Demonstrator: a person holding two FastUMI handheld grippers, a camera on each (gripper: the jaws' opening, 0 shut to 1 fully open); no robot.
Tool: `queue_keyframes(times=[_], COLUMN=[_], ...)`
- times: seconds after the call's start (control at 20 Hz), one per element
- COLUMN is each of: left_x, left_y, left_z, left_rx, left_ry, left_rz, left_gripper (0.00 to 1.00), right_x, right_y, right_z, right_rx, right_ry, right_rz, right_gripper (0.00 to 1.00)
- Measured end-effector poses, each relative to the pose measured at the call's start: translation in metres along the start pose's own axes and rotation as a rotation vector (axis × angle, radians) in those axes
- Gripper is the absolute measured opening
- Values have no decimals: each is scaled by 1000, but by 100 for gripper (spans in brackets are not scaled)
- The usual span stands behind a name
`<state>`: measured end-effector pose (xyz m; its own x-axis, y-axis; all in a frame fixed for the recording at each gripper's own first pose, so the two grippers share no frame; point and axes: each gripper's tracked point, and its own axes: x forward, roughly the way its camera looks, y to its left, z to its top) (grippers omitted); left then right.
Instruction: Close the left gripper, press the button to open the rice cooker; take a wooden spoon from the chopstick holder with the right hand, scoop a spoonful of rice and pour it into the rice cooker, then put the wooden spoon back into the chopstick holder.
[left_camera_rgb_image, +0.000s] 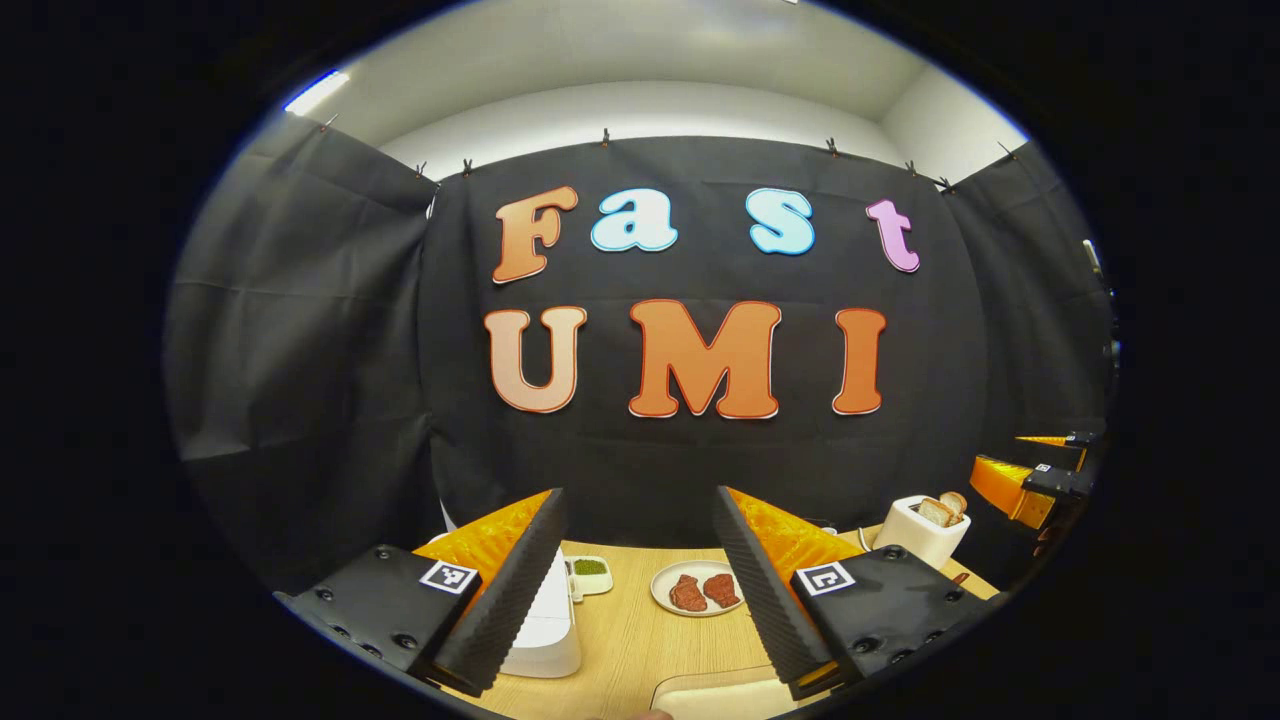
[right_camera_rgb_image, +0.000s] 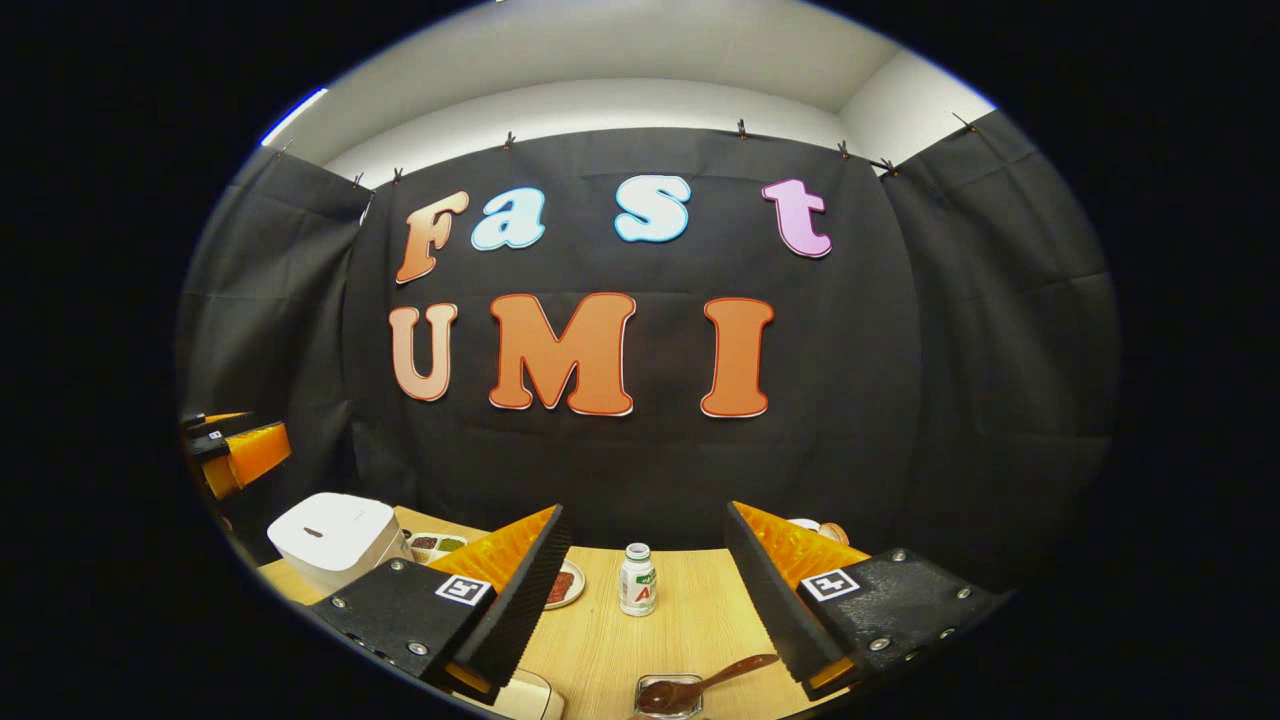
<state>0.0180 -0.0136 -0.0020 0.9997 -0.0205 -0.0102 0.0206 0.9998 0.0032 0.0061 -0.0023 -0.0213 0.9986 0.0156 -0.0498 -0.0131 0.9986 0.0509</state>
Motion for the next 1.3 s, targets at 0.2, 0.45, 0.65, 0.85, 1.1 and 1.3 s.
queue_keyframes(times=[0.2,0.45,0.65,0.85,1.1,1.3], left_x=[3,8,11,14,28,36], left_y=[8,28,43,70,105,136], left_z=[5,8,15,27,19,11], left_rx=[4,23,40,69,36,57], left_ry=[-11,-11,-32,-64,-18,28], left_rz=[8,37,49,97,132,204], left_gripper=[97,97,97,99,80,27], right_x=[1,0,-3,-6,-11,-15], right_y=[2,2,-3,3,5,5], right_z=[-2,-7,-7,-13,-20,-24], right_rx=[-10,-9,-11,12,-13,-30], right_ry=[1,7,-2,17,29,37], right_rz=[4,-1,-27,-24,-39,-51], right_gripper=[97,97,97,97,97,97])
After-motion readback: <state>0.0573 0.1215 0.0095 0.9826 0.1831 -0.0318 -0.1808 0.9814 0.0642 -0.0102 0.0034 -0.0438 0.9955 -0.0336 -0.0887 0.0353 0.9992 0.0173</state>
